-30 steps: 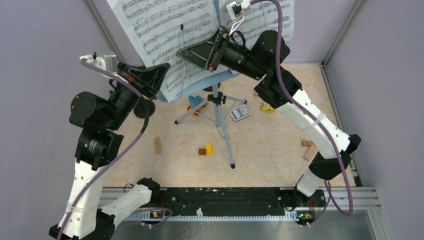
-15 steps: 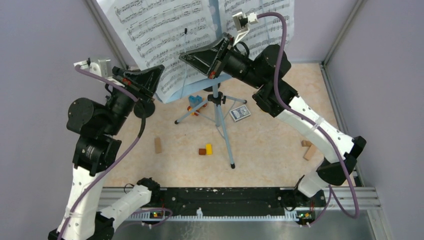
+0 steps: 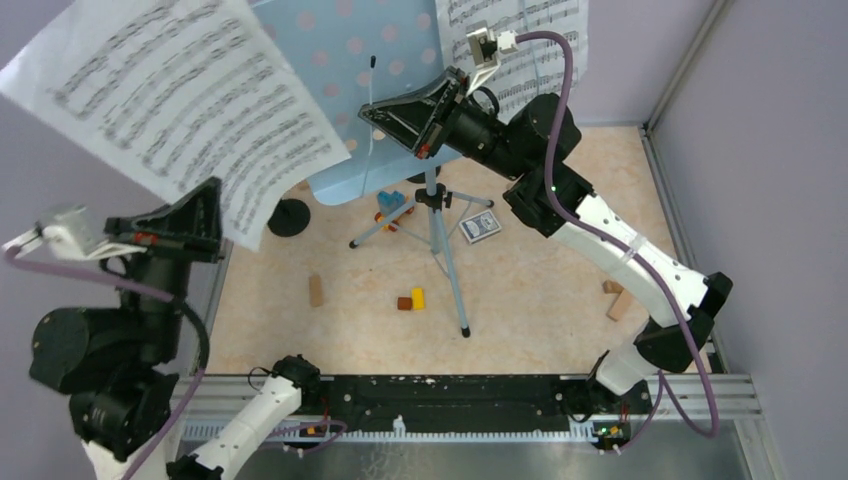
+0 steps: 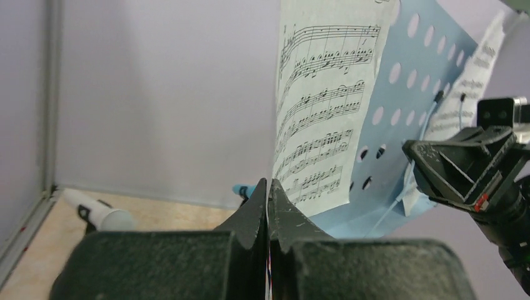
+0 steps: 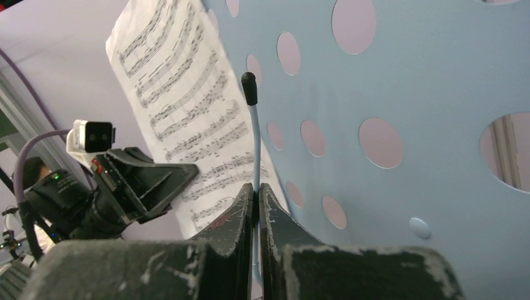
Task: Pack up the instrument practice props
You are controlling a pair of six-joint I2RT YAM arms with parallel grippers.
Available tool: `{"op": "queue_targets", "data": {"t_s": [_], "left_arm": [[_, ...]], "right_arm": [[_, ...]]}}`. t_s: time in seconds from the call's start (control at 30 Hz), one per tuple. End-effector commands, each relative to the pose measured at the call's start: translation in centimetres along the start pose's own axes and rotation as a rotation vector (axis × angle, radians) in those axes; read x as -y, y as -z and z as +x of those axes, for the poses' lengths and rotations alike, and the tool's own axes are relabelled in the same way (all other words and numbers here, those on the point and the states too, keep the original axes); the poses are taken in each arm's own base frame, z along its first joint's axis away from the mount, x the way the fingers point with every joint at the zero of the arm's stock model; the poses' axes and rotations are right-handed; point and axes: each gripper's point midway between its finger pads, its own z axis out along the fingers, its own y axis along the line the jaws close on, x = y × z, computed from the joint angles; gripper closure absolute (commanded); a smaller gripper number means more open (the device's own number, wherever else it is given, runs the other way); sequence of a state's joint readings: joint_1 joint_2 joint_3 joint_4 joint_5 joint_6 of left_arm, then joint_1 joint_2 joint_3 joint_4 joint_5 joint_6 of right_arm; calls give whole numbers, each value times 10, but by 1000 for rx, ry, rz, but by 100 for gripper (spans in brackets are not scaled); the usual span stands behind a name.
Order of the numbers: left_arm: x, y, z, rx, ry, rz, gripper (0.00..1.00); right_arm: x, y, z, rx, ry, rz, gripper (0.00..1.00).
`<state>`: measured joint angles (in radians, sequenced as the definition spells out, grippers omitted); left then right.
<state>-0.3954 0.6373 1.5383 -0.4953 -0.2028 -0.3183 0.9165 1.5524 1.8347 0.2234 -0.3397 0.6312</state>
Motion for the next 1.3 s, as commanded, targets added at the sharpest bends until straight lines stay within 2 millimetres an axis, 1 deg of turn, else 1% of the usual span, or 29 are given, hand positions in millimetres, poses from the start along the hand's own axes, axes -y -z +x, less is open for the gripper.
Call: {"op": "queue_targets", "data": {"t_s": [0.0,0.07,0.1,0.13,0.23,0.27,0.33,0.37,0.4,0.47,0.53,0.73,0.77,0.8,0.87,0.9,1.0,1.07,1.17,1.27], "left_arm": [[-48,49,-18,30,16,-250,100],[-71,73,-12,8,40,-369,100],[-85,84,-4,-12,62,-448,100],[-94,92,4,-36,77,-500,100],[-108,102,40,-145,88,-569,100],[-109,102,54,-187,92,-572,100],[-110,102,81,-265,102,-573,100],[-110,102,93,-295,114,-577,100],[-111,102,106,-323,125,-582,100],[-111,101,126,-362,150,-581,100],[-113,100,147,-403,162,-582,100],[-112,98,195,-496,202,-561,100],[-114,99,205,-514,201,-563,100],[-115,98,214,-530,200,-562,100],[-116,97,234,-565,196,-552,100],[-115,94,243,-581,197,-537,100],[-107,85,269,-628,215,-468,99],[-103,80,285,-668,218,-442,100],[-97,68,300,-717,190,-394,100],[-96,55,305,-742,144,-378,100]], "right_arm": [[-13,6,-5,17,25,-20,100],[-11,7,-4,17,26,-12,100],[-9,7,-2,18,24,-6,100],[-7,7,-2,19,23,0,100],[-4,7,1,15,19,14,100],[-3,7,1,13,20,17,97],[-3,8,2,7,21,23,87],[-2,9,2,4,23,29,78],[-2,11,1,4,25,34,72],[-3,16,0,6,27,42,62],[-5,23,1,3,31,46,57],[-15,52,5,-4,77,34,51],[-20,59,3,-4,87,25,49],[-20,64,8,-15,95,25,48],[-27,78,10,-29,117,9,47],[-28,83,16,-47,124,3,47],[-38,104,22,-80,149,-19,47],[-38,119,31,-103,152,-10,46],[-37,140,38,-120,165,16,46],[-32,157,46,-141,172,59,46]]}}
